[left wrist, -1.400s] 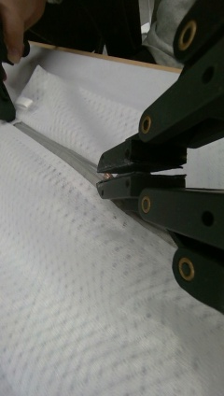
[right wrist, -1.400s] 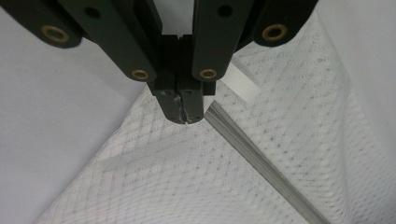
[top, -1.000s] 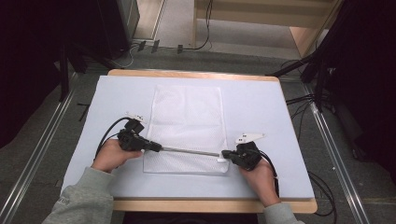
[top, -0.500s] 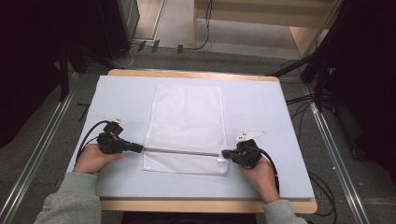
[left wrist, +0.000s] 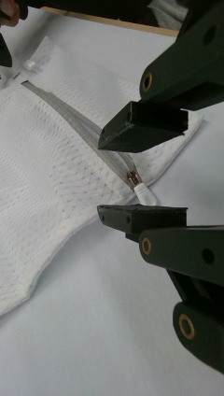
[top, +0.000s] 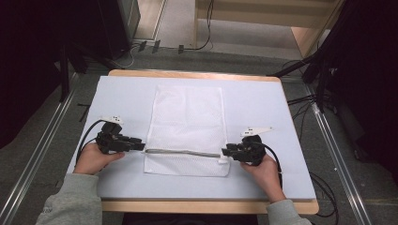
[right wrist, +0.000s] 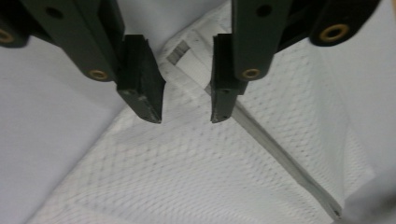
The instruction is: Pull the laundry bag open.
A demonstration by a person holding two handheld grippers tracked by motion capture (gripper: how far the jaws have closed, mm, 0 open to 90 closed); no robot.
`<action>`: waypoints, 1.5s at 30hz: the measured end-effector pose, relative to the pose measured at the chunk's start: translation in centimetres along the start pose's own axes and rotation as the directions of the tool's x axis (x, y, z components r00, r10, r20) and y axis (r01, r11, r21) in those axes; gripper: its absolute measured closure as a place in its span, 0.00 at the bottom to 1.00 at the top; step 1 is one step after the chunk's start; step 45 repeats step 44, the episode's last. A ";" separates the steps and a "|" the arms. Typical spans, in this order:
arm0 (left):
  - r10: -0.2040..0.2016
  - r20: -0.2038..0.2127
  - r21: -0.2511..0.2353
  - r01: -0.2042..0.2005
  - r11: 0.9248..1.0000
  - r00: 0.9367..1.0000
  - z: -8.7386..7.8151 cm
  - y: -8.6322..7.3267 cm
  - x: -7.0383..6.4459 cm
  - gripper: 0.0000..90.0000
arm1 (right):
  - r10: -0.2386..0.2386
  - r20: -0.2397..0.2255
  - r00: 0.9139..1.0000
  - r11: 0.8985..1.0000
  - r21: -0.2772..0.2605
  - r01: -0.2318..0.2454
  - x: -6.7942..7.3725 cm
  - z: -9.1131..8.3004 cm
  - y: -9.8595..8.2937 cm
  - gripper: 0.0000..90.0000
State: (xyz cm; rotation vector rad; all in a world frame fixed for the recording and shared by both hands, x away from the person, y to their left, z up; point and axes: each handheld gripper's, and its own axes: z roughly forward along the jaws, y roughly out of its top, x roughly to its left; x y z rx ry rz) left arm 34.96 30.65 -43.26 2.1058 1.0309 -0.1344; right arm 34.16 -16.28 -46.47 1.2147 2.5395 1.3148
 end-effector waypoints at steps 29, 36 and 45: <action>-0.074 -0.260 -0.091 0.052 0.995 0.963 -1.9 -0.6 3.4 0.41 | 0.088 0.188 0.978 0.992 -0.108 -0.068 -5.3 -3.9 -1.1 0.41; -0.069 -0.287 -0.099 0.042 0.994 0.955 -1.9 -0.7 3.8 0.32 | 0.097 0.200 0.975 0.993 -0.089 -0.081 -5.6 -3.5 -1.3 0.38; -0.071 -0.351 -0.085 0.044 0.995 0.934 -1.4 -0.9 4.0 0.28 | 0.099 0.215 0.972 0.995 -0.050 -0.090 -6.0 -2.9 -1.6 0.34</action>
